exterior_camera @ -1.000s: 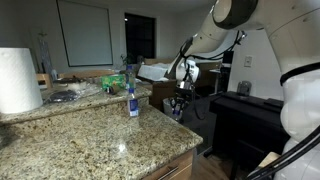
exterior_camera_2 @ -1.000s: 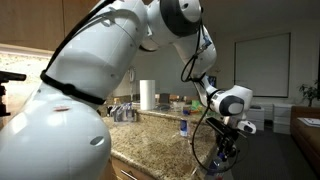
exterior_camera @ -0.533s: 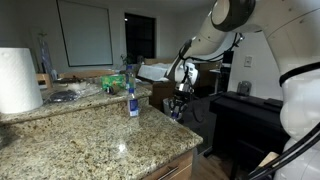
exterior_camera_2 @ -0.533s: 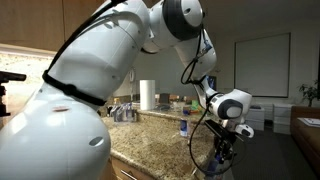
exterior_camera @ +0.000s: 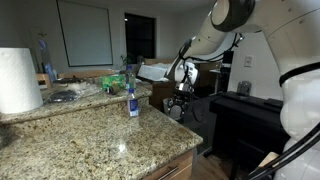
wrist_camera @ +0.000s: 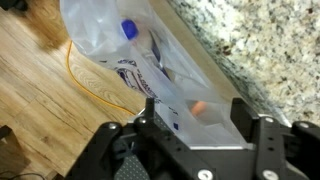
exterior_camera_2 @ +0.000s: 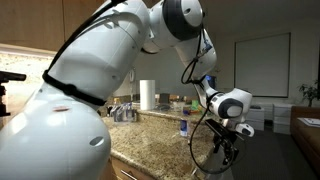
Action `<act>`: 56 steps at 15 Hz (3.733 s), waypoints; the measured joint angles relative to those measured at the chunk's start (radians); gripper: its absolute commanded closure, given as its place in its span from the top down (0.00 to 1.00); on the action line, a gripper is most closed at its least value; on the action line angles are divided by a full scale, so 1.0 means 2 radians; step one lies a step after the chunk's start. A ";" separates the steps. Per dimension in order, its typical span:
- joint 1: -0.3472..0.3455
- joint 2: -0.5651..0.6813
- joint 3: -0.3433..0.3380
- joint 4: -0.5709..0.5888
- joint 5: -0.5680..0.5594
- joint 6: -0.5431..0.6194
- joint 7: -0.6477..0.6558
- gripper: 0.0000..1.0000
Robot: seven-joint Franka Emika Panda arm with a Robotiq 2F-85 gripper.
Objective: Pick up the bottles from the counter and throw them in the bin
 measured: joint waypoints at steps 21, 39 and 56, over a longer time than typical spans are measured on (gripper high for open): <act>0.150 -0.099 0.080 0.152 -0.198 -0.100 -0.079 1.00; 0.156 -0.043 0.072 0.130 -0.278 0.014 -0.079 0.25; 0.084 -0.137 0.017 0.130 -0.274 -0.105 -0.081 0.12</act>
